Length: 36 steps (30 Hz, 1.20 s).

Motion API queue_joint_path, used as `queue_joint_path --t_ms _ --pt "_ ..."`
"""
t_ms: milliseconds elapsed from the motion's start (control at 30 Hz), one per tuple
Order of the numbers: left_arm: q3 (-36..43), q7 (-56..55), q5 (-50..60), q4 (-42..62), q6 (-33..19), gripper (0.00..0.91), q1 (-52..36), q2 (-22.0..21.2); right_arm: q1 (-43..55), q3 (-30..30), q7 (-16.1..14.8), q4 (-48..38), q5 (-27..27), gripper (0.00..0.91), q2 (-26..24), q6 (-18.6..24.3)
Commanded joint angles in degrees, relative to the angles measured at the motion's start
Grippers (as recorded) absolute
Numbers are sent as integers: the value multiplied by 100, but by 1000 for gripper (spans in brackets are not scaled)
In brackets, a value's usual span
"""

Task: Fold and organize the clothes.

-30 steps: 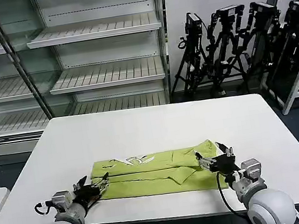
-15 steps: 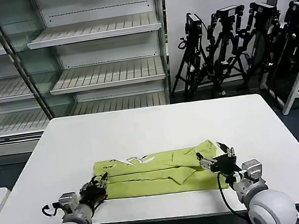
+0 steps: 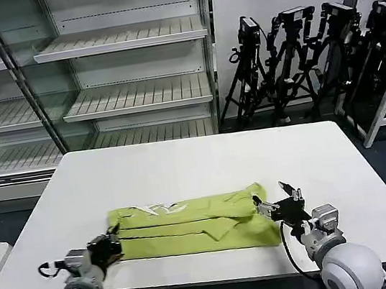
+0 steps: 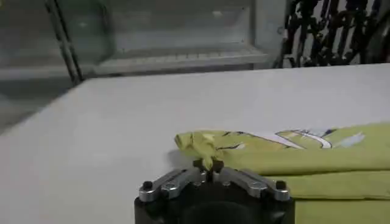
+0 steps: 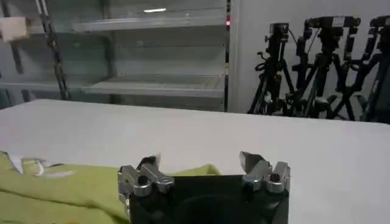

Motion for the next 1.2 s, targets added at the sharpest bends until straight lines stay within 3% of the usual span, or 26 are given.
queue_joint_path --t_ms 33,133,267,467,767,900,1200 --pt "-2336 796 582 153 -150 10 597 1245 53 -2 -15 -43 16 907 -56 12" --pt "-2311 827 628 23 -52 10 521 1331 54 -7 -25 -54 11 907 -37 25" --pt "-1830 883 900 -668 94 20 217 1008 9 29 -22 -17 4 907 -49 32" --pt "-78 773 1435 -1683 155 10 -46 458 18 267 -27 37 39 907 -196 28" --pt "2182 779 2235 -1435 151 10 -661 -448 -15 400 -2 179 35 907 -329 -15" --pt "2521 792 2330 -1198 152 20 -775 -611 -91 530 -2 225 36 907 -372 -17" --pt "2648 764 2263 -855 156 10 -948 -535 -164 600 -4 247 20 907 -287 -16"
